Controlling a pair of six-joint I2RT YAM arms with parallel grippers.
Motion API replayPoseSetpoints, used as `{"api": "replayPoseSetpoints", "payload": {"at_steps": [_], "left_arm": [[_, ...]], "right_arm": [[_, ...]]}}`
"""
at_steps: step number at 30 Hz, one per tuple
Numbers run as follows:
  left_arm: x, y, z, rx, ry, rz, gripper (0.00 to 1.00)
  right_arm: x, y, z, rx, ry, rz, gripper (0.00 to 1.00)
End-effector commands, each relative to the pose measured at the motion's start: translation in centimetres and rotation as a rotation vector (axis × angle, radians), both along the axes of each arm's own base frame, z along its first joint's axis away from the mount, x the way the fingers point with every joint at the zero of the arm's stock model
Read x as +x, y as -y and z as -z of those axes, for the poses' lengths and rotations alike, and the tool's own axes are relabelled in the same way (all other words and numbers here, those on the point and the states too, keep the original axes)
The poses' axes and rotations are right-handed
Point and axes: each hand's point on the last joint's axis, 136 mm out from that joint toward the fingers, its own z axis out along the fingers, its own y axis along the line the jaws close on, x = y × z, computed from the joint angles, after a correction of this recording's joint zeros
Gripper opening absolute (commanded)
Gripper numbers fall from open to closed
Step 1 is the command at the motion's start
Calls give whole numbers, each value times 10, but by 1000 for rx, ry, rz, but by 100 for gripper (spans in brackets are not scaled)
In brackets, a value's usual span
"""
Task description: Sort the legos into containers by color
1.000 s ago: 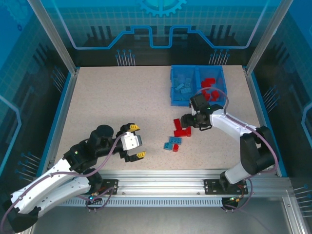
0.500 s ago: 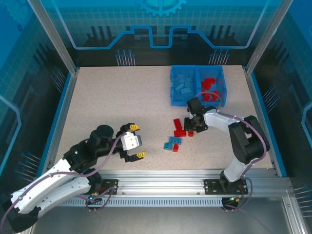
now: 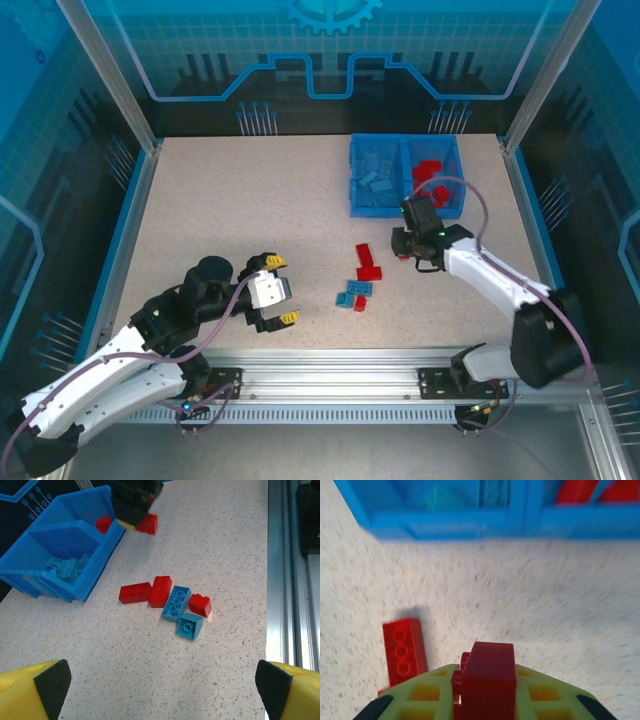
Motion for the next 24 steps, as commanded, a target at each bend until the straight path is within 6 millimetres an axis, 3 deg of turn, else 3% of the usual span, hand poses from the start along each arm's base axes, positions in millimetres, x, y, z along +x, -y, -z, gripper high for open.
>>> {"api": "replayPoseSetpoints", "payload": {"at_steps": [1, 5, 10, 17, 24], "left_arm": [[0, 1, -5, -31, -4, -3, 99], [0, 0, -4, -25, -5, -3, 99], [2, -3, -4, -14, -3, -21, 99], [3, -6, -4, -4, -1, -28, 99], [5, -4, -11, -47, -10, -45, 99]], "right_arm": [[16, 27, -46, -122, 170, 68, 20], [54, 55, -84, -170, 257, 130, 21], [112, 93, -92, -213, 256, 233, 20], [193, 114, -52, -246, 154, 285, 19], [240, 127, -5, -348, 52, 323, 22]]}}
